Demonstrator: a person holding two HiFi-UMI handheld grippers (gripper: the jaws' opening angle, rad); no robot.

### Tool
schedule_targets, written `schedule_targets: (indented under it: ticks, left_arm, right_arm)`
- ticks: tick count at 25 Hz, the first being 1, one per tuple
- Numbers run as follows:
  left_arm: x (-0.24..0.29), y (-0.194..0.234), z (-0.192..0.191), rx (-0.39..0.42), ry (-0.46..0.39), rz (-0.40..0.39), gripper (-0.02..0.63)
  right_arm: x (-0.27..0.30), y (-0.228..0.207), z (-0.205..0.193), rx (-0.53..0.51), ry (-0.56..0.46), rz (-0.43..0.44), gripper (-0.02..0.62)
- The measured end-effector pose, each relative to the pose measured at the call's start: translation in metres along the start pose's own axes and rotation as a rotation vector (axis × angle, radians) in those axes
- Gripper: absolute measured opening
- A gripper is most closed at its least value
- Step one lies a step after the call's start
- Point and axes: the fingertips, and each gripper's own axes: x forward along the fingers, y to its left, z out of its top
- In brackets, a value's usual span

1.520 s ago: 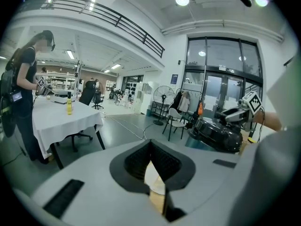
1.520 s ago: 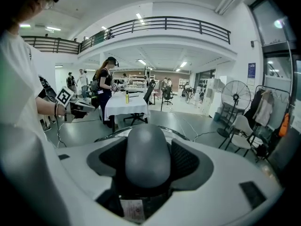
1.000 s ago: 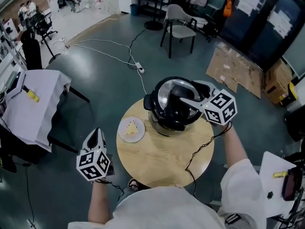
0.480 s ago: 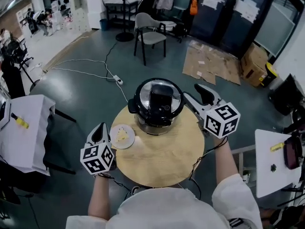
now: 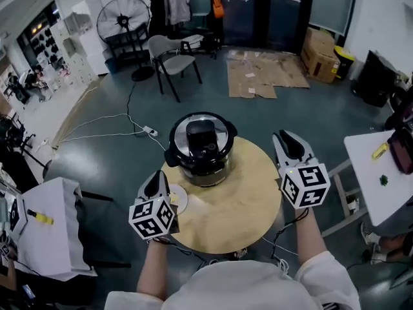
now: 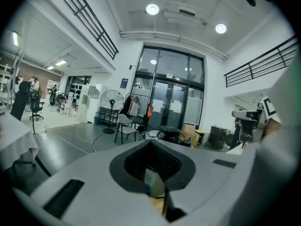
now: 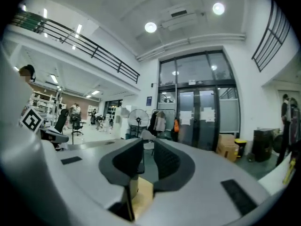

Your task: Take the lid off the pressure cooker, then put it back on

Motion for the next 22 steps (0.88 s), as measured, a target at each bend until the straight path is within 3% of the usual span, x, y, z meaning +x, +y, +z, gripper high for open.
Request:
schedule_targets:
  ticks: [9,16,22]
  left_arm:
    - [-0.005,-0.02,0.018,0.075,-0.013,-0.051,-0.005]
    - [-0.011,-0.02,0.01,0.055,-0.016,-0.035,-0.006]
    - [-0.008,-0.021,0.006,0.036,-0.016,-0.032,-0.005]
  right_arm:
    - [-0.063,-0.024,-0.056,0.171,0.024,-0.2,0.0]
    - [-0.087,-0.018,-0.087,0.191,0.083,-0.246,-0.002]
    - [-0.088,-0.016,-0.089,0.182,0.089,-0.259,-0.001]
